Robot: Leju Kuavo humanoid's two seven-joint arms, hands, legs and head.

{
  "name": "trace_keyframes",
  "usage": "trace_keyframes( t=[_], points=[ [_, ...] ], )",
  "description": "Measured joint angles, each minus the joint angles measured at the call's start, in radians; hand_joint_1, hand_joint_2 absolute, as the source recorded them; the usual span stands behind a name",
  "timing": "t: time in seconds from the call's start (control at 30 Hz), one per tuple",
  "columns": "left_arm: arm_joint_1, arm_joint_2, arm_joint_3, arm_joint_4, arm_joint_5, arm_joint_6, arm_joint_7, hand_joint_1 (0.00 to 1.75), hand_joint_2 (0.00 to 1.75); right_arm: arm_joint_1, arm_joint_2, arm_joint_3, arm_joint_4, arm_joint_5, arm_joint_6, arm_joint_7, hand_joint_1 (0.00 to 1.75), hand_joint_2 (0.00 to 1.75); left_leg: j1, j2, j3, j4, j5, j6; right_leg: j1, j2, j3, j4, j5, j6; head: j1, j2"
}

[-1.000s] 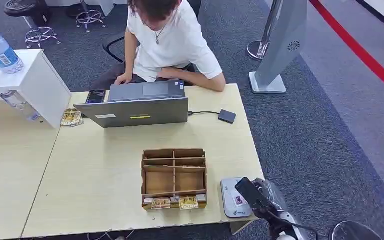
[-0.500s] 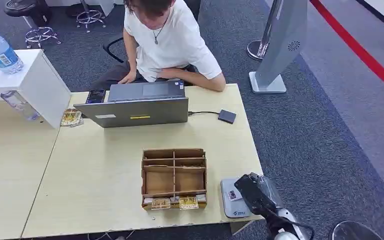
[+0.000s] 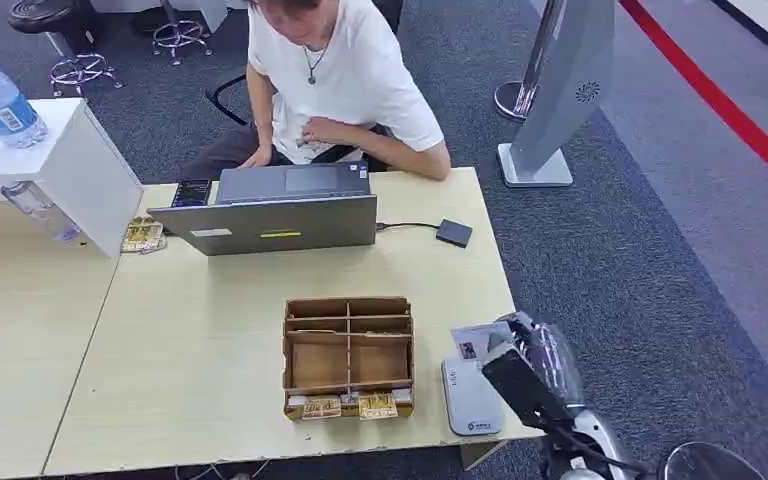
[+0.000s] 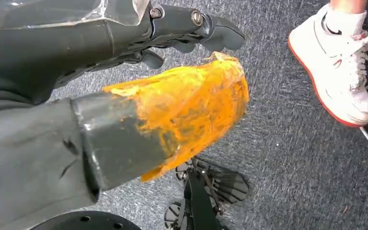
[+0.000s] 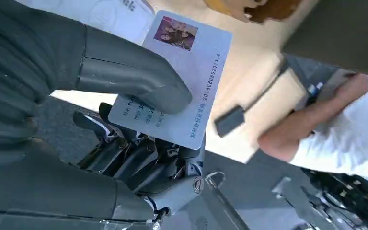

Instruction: Pass the card to the sensor for recognition and then transmit it.

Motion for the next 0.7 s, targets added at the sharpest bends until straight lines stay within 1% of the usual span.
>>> trace_keyframes(
  t=[0.2,0.43,0.7],
  points=[
    [0.000,-0.001,0.005,0.000,-0.014,0.000,0.000,0.00,0.00,0.006,0.000,0.020,-0.077,0.020,-0.026,-0.024,1.75,1.75,0.000,0.000,0.000,0.000,0.000,0.000,0.000,0.000,0.000,0.000,0.000,0.000,0.000,0.000],
    [0.000,-0.001,0.006,0.000,-0.027,0.000,0.000,0.00,0.00,0.002,-0.005,0.051,-0.127,0.047,-0.047,-0.043,1.75,1.75,0.000,0.000,0.000,0.000,0.000,0.000,0.000,0.000,0.000,0.000,0.000,0.000,0.000,0.000],
    [0.000,0.000,0.006,0.000,-0.046,-0.001,0.000,0.00,0.00,-0.034,-0.012,0.088,-0.144,0.141,-0.085,-0.064,1.75,1.75,0.000,0.000,0.000,0.000,0.000,0.000,0.000,0.000,0.000,0.000,0.000,0.000,0.000,0.000]
  ],
)
